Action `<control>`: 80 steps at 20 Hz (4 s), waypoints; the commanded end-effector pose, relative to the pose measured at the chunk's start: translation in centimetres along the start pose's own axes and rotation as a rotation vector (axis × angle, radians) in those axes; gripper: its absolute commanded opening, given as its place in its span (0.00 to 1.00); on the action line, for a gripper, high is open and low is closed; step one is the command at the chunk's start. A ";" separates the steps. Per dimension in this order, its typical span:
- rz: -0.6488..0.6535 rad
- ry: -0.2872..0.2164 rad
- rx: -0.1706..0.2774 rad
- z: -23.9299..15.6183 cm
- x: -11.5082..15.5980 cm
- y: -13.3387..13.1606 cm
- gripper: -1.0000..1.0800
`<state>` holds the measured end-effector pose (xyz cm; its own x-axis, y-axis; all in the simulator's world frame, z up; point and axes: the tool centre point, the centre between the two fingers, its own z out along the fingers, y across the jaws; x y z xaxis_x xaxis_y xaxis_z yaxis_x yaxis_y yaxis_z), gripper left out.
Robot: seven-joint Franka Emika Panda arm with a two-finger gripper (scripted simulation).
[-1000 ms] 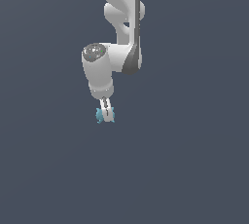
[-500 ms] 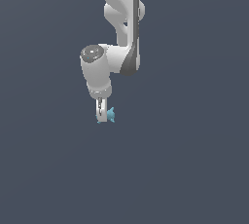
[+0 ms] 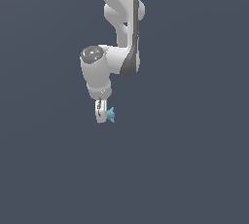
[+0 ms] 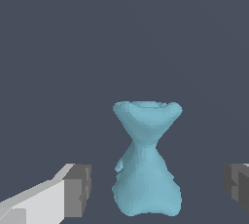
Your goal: Pick up the object and move it to a goal position.
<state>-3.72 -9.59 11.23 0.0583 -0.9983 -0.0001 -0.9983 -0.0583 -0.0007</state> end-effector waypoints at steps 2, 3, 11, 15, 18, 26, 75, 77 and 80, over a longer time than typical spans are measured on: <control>0.001 0.000 -0.001 1.1 0.0 0.1 0.96; 0.002 0.000 -0.001 1.5 0.0 0.1 0.96; 0.005 0.000 -0.001 4.6 0.0 0.1 0.96; 0.005 0.000 -0.001 4.7 0.0 0.1 0.00; 0.005 0.000 -0.001 4.7 0.0 0.1 0.00; 0.005 0.000 0.000 4.6 0.0 0.0 0.00; 0.005 0.001 -0.001 -35.1 -0.5 -5.4 0.00; 0.004 0.001 -0.001 -35.8 -0.5 -5.5 0.00; 0.004 0.001 -0.001 -36.5 -0.5 -5.7 0.00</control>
<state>1.80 -8.74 47.32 0.0541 -0.9985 0.0007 -0.9985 -0.0541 -0.0002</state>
